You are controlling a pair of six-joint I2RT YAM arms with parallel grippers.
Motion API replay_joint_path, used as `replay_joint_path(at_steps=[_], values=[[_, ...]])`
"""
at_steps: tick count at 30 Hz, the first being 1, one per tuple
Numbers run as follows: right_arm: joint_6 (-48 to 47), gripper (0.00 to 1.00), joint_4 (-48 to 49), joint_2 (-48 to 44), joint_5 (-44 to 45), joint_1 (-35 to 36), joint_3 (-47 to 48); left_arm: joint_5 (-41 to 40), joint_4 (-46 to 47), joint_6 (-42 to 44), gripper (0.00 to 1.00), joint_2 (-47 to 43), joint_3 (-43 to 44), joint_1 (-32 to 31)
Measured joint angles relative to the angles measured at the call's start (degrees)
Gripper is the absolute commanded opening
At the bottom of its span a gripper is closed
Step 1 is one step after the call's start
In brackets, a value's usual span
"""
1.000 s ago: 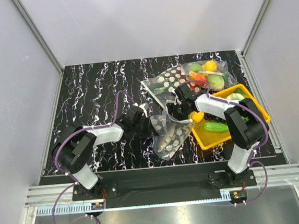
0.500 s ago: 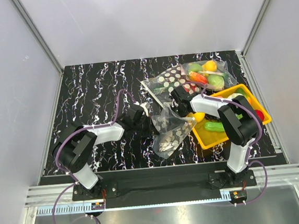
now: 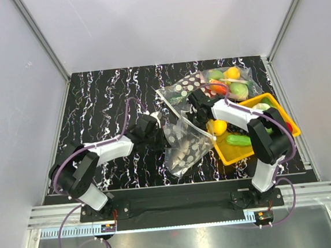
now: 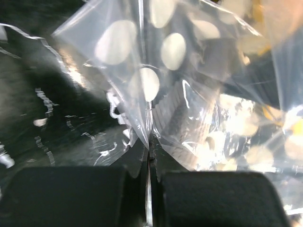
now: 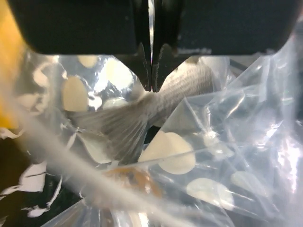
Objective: Open the zip-top bag and remove the fake food
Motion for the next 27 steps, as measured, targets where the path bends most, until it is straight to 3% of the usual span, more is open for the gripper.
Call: replay_joint_path(at_steps=[13, 17, 25, 27], values=[[-0.33, 0.01, -3.37, -8.9, 1.95, -3.04, 3.89, -4.68, -2.97, 0.2, 0.0, -4.63, -1.79, 0.66], [0.39, 0.14, -2.12, -8.31, 0.68, -3.04, 1.9, -4.61, -2.91, -0.09, 0.0, -4.55, -1.84, 0.66], [1.55, 0.55, -0.15, -2.38, -1.49, -1.77, 1.2, -3.65, -1.57, -0.94, 0.0, -0.28, -1.84, 0.66], [1.86, 0.59, 0.39, -0.85, -1.55, -0.87, 1.07, -3.32, -1.29, -1.2, 0.0, 0.81, -1.81, 0.7]])
